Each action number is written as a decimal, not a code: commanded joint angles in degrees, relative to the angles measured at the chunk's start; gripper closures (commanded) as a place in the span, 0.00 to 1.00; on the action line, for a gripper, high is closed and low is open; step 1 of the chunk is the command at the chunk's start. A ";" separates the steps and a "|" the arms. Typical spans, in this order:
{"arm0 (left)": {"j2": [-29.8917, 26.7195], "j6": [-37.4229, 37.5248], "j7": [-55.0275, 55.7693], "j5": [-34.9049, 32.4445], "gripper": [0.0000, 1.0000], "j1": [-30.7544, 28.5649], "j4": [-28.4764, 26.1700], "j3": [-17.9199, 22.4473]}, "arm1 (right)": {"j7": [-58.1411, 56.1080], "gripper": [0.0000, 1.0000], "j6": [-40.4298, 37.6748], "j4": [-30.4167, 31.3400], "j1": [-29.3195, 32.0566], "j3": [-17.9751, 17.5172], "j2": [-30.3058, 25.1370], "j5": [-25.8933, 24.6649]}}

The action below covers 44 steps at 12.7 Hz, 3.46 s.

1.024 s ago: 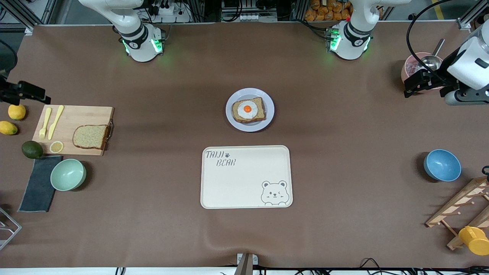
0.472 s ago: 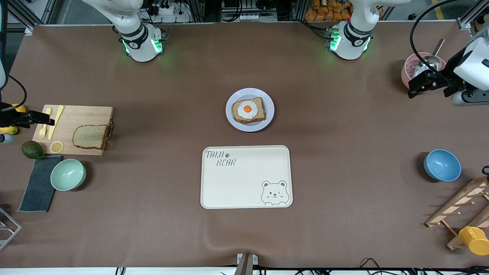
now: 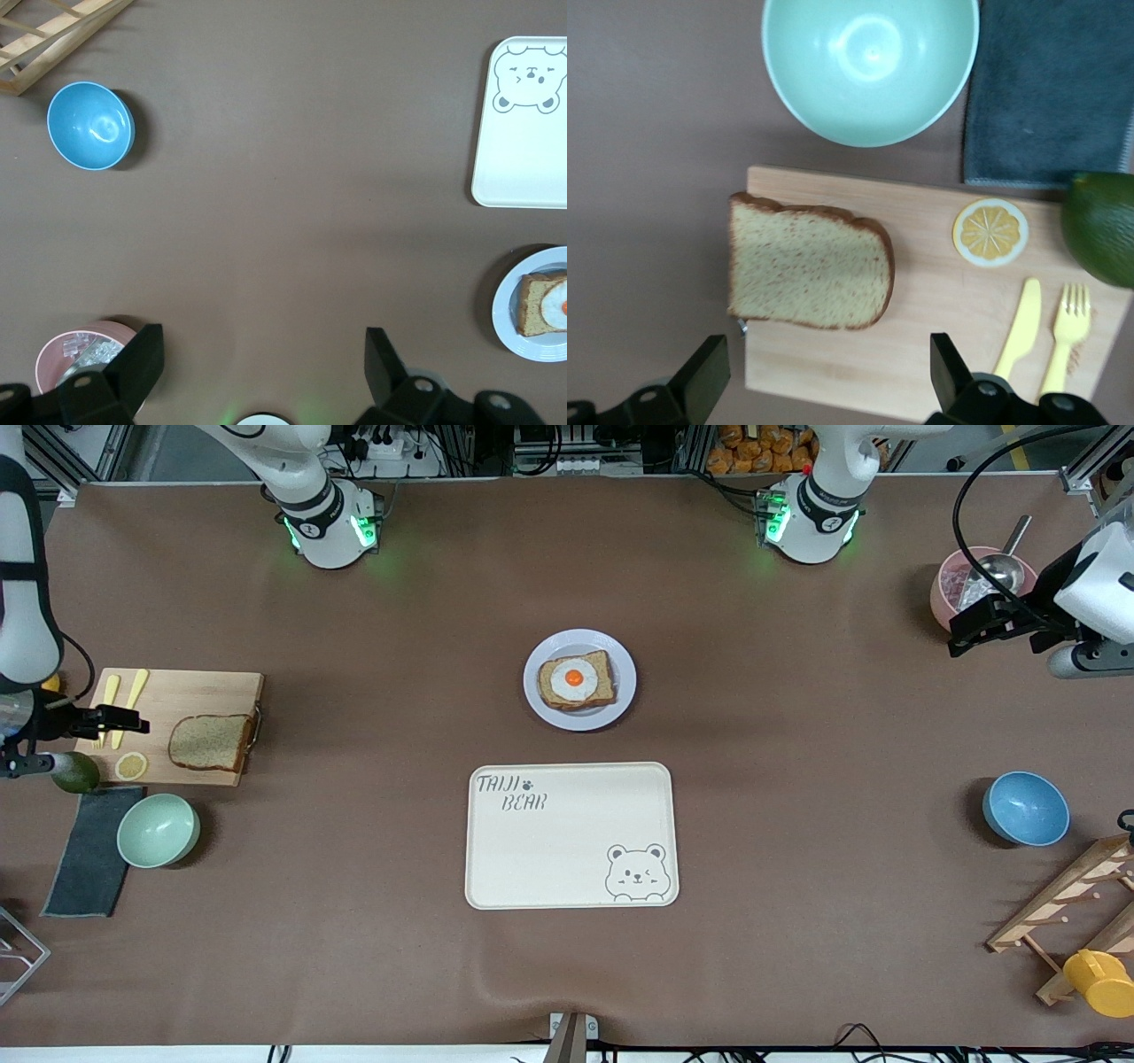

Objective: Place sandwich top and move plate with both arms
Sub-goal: 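Move the right gripper over the bread slice on the cutting board, then grasp the bread slice with the right gripper and lift it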

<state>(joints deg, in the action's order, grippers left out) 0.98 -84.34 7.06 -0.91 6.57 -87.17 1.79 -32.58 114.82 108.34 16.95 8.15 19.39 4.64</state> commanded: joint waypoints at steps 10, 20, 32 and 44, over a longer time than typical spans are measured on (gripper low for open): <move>-0.54 0.75 0.32 0.56 0.00 -1.73 0.51 -0.29 | -5.39 0.00 13.05 5.73 2.47 -0.68 8.47 1.95; -3.62 1.46 0.32 0.65 0.00 -1.56 -1.95 -0.64 | -5.74 1.00 12.97 5.83 2.56 -0.68 9.96 1.95; -3.53 2.16 0.32 0.65 0.00 -1.73 -2.74 -0.64 | -7.23 1.00 11.39 5.04 2.56 -0.76 6.98 1.95; -3.18 2.16 0.41 0.56 0.00 -1.73 -2.39 -0.56 | -6.44 1.00 -11.71 -7.52 0.28 -6.03 0.03 7.04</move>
<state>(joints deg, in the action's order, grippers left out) -1.33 -82.67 7.10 -0.91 5.24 -89.17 1.48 -38.93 107.17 103.60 18.05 4.07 19.56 9.44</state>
